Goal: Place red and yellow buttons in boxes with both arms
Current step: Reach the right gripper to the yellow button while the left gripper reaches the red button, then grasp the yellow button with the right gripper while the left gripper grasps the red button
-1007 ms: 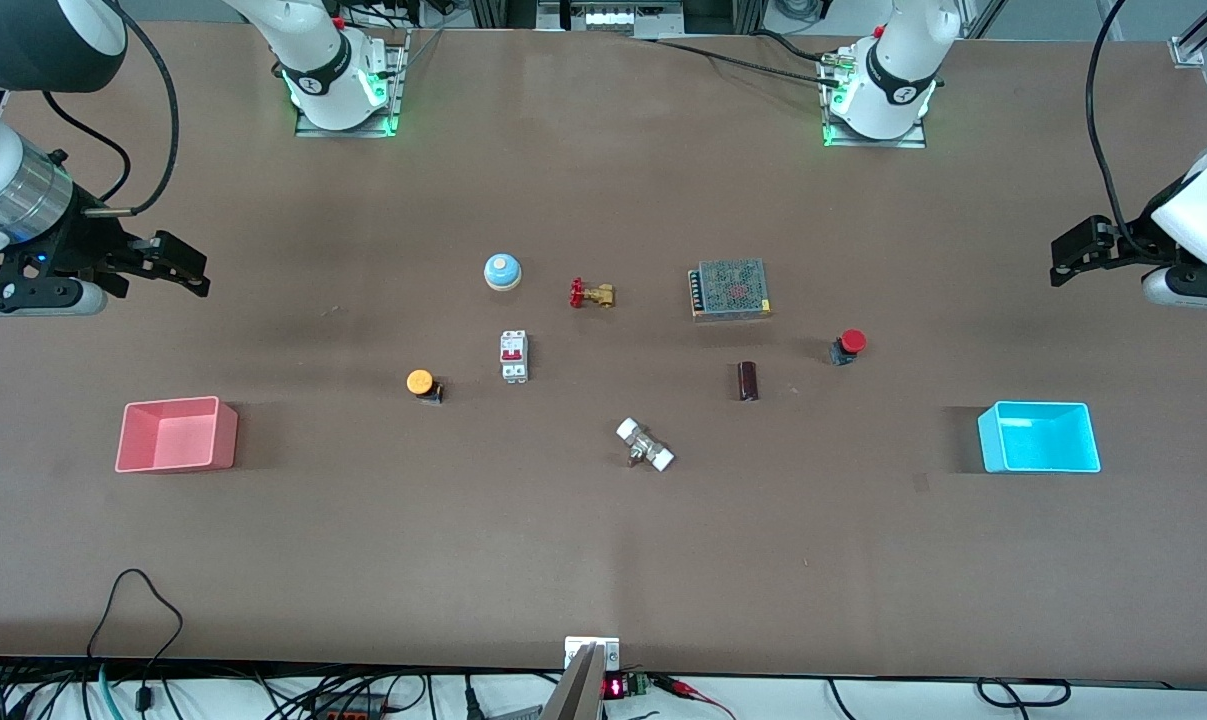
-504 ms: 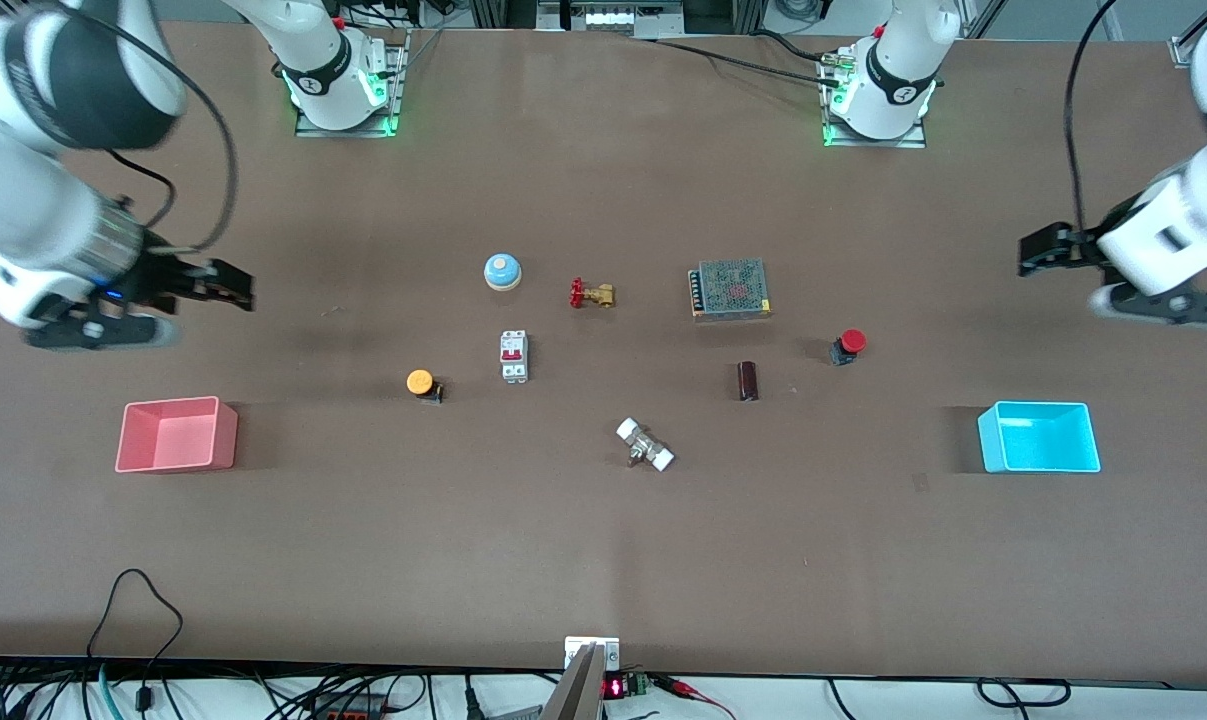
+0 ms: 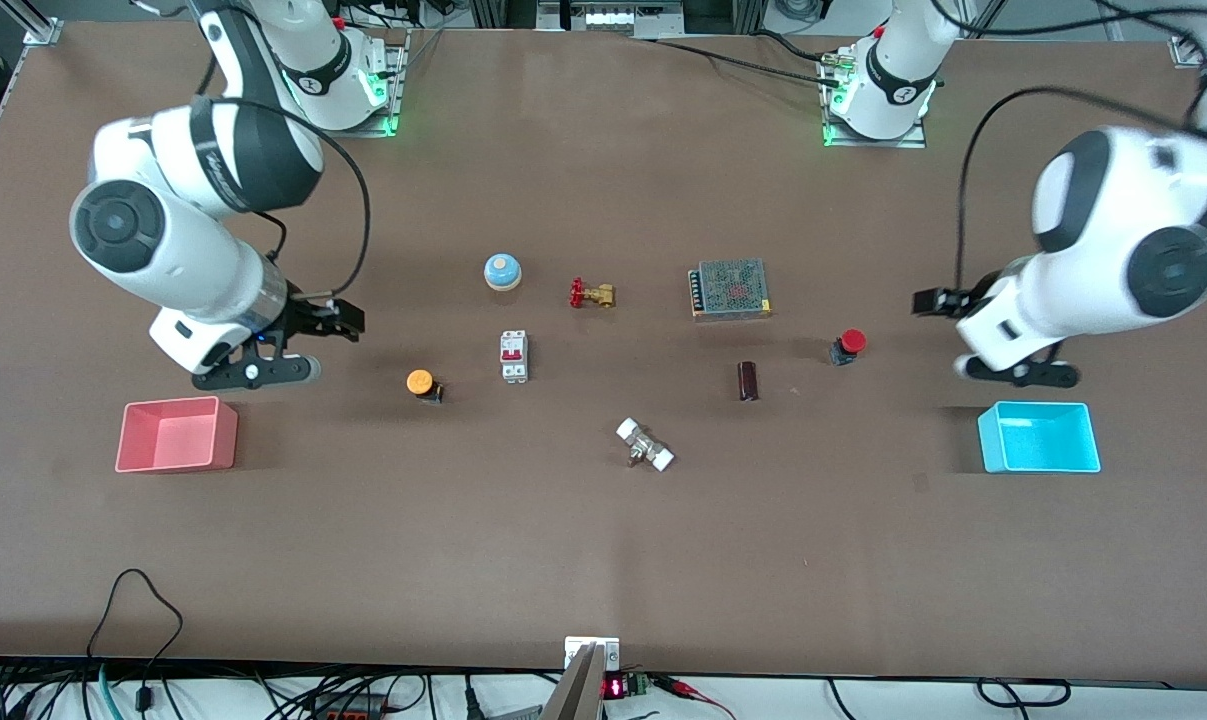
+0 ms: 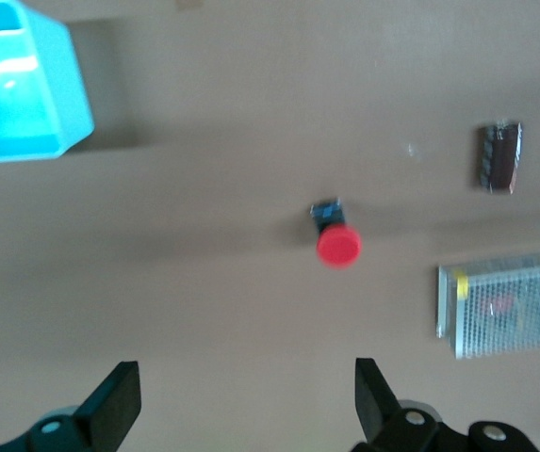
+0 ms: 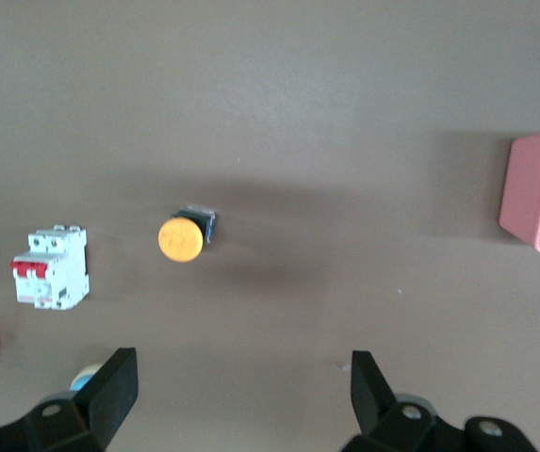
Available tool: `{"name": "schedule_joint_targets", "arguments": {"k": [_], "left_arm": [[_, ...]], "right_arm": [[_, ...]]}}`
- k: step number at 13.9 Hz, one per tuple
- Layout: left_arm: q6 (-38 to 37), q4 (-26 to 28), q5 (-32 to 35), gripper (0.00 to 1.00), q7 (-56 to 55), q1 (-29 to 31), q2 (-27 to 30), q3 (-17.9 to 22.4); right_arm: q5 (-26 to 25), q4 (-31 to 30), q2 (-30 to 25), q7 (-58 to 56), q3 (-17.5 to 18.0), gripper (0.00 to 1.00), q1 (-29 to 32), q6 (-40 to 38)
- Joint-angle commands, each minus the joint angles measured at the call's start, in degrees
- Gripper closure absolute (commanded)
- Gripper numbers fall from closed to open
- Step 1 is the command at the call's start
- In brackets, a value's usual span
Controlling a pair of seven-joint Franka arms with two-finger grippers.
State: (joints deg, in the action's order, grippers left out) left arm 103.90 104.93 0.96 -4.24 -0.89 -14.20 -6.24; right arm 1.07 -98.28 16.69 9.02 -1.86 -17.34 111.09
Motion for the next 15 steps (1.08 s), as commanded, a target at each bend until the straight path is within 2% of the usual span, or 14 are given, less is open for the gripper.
{"name": "schedule_joint_targets", "arguments": {"k": [1,4,7,9,10,11,14,15], "left_arm": [[13.12,10.35,-0.78,0.0,-5.05,-0.08,1.37,-1.58],[25.43,15.99,-0.08,0.0,-9.37,-1.84,-1.87,-2.64],[36.51,20.12,-0.08,0.0,-11.21,-2.01,-5.48,-2.73],[43.89,22.5,-0.08,0.0,-11.49,-2.02,-8.29,-2.73],[45.93,23.38,-0.08,0.0,-11.49,-2.02,-9.35,-2.64],[46.47,23.47,-0.08,0.02,-11.49,-2.02,-9.62,-2.73],[46.22,24.26,-0.08,0.32,-11.49,-2.54,-9.19,-2.73],[46.04,24.7,-0.08,0.37,-11.49,-2.72,-9.1,-2.73]], "right_arm": [[1.12,-5.5,0.01,1.35,-0.34,0.0,-0.76,7.45],[2.0,-5.87,2.37,8.09,-0.34,0.0,-2.17,10.54],[2.0,-6.13,5.36,9.09,0.45,0.0,-2.61,15.28],[2.0,-6.57,6.77,10.05,2.81,0.0,-0.78,17.84],[2.0,-7.44,7.04,10.14,4.3,0.0,0.72,19.68],[2.0,-7.97,7.65,10.92,4.32,0.0,0.64,21.35],[2.0,-7.98,9.5,13.91,4.32,0.0,-0.14,23.64],[1.92,-7.98,10.11,14.18,4.32,0.0,-0.32,23.74]]}}
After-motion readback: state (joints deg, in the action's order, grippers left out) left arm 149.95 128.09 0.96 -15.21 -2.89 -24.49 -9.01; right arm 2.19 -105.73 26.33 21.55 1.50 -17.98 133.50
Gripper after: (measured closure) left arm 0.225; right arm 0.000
